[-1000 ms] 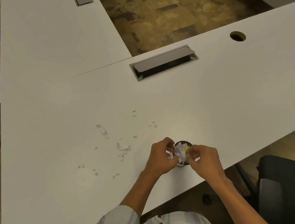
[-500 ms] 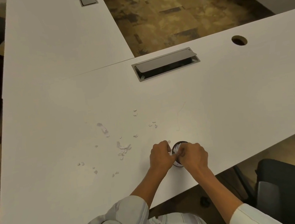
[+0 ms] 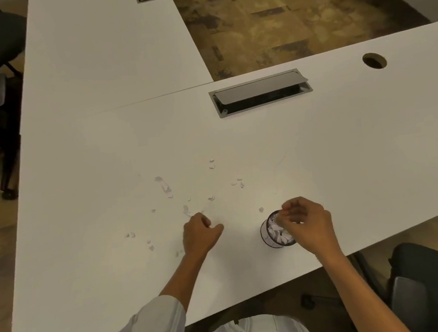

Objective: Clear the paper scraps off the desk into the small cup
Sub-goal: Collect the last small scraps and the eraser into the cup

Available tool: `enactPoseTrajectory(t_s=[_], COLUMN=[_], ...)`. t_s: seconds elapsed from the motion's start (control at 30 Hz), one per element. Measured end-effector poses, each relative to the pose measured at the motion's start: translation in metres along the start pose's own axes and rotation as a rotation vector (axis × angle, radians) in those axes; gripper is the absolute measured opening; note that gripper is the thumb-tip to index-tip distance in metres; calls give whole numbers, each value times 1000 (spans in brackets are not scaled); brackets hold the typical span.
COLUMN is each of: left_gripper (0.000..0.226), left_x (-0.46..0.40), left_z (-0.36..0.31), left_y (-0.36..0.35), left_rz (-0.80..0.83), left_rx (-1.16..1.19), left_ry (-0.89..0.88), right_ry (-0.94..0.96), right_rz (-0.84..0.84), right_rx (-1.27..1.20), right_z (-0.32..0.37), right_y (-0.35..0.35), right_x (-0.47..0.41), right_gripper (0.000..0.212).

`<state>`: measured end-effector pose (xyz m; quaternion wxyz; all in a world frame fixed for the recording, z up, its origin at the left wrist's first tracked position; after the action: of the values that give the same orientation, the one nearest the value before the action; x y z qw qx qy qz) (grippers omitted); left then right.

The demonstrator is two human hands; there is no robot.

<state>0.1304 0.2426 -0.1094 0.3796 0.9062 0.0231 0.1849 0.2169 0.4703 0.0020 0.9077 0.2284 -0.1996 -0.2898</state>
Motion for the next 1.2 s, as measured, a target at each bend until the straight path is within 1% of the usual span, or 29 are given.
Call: enactPoseTrajectory(t_s=[0.07,0.13,0.17,0.23,0.3,0.43,0.5,0.57,0.67,0.73,0.8,0.87,0.9,0.97,1.03,1.1,1.2], left_gripper=[26,32,36,48,63,97,115,127,134,136,136,136,135,133,131,132,138], left_x=[-4,-6,-7,-8,-10,-19,-25,-30,-36,-38,-38,-36,-35,-35,-40,-46,-52], left_z=[28,53,64,82,97,123,132,137,141,141,140,137,136,135,136,141,145], left_y=[15,28,34,45,57,77,83,87,87,84,82,80,79,80,84,89,91], left_rz=[-61,-110,-129,-154,-176,-186,-127,-70,21,71,78,94,105,97,77,78,107], left_rx=[-30,-73,-102,-167,-228,-319,-361,-369,-382,-388,-371,-378,-386,-369,-347,-357,-397], left_ry=[18,11,-2,-22,-33,-23,16,43,16,-17,-36,-83,-113,-151,-144,-114,-81], right_ry=[-81,-147,-169,-166,-129,-173,-210,-184,-35,121,292,383,389,307,165,67,32], right_rz=[86,217,286,374,372,219,197,166,181,251,323,350,318,173,52,11,28], right_rx=[-94,-101,-59,135,347,616,675,681,671,705,701,593,524,413,397,471,609], right_z=[4,2,-2,-13,-21,-42,-49,-49,-42,-38,-33,-26,-24,-21,-23,-30,-38], right_y=[-32,-72,-93,-129,-154,-179,-188,-200,-223,-239,-252,-255,-252,-241,-228,-220,-223], right_x=[5,11,12,9,-1,-22,-24,-20,-5,9,19,16,8,-17,-49,-79,-96], right_gripper=[31,48,60,80,87,87,89,90,87,83,80,76,76,76,78,80,83])
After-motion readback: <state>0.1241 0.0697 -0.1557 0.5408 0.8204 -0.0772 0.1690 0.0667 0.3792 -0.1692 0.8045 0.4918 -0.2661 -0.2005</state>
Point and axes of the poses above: each hand's wrist, its own x-axis away from the middle knuckle, its own y-axis out of the back of the hand, z = x × y, the point moved 2 cm from there along -x, towards the middle knuckle, and after that the axes turned 11 degrees about -z, right-handed, at the moved point
